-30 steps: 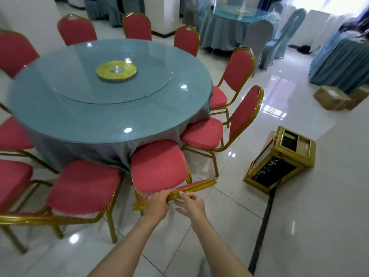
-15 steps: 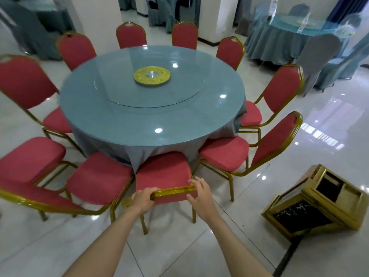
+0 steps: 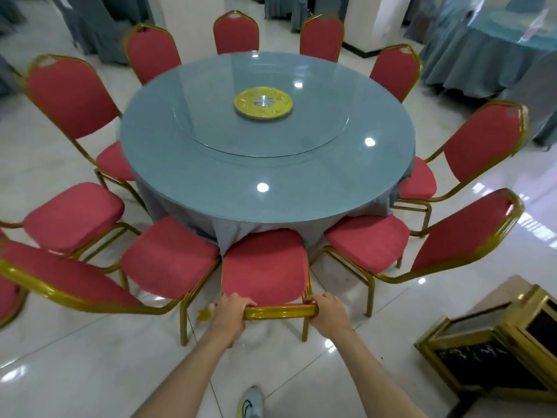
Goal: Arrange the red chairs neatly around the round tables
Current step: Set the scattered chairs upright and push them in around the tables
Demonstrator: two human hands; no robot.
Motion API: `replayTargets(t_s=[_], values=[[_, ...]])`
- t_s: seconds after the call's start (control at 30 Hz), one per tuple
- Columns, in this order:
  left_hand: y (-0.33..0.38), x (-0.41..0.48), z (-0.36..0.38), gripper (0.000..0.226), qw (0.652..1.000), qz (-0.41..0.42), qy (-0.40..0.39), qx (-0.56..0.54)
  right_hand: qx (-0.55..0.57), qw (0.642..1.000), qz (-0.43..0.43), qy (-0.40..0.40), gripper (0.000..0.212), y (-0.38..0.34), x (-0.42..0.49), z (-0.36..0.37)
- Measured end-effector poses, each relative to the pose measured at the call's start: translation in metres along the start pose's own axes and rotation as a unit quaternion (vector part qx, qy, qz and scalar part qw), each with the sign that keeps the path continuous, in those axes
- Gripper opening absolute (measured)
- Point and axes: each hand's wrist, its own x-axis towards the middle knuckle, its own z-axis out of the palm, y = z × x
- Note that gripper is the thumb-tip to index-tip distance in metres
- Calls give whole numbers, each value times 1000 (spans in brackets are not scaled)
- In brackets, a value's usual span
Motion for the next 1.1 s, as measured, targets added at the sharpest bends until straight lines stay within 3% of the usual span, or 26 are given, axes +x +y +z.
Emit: replayTargets(t_s=[0.2,0.33,0.5,0.6,0.77,0.93,1.1], values=[[13,-7,-7,63,1000,-20,-7,4,-33,998,38,27,18,5,8,8],[15,-11,-10,64,1000,-18,-12,6,-56,998,18,19,7,6,2,3],[14,-18,-16,79,999,10,-47,2,-81,997,18,2,10,7,-9,-1],[14,-23,-18,76,999,21,-38,2,-88,996,16,7,2,6,-16,-3],[17,-27,-12,59,1000,12,12,-2,-109,994,8,10,17,6,-26,1],[17,-21,-8,58,1000,9,25,-15,-107,994,-13,6,31,8,-22,3],[25,-10,-10,62,1000,6,8,-10,-62,998,-1,-21,24,17,-12,-6]])
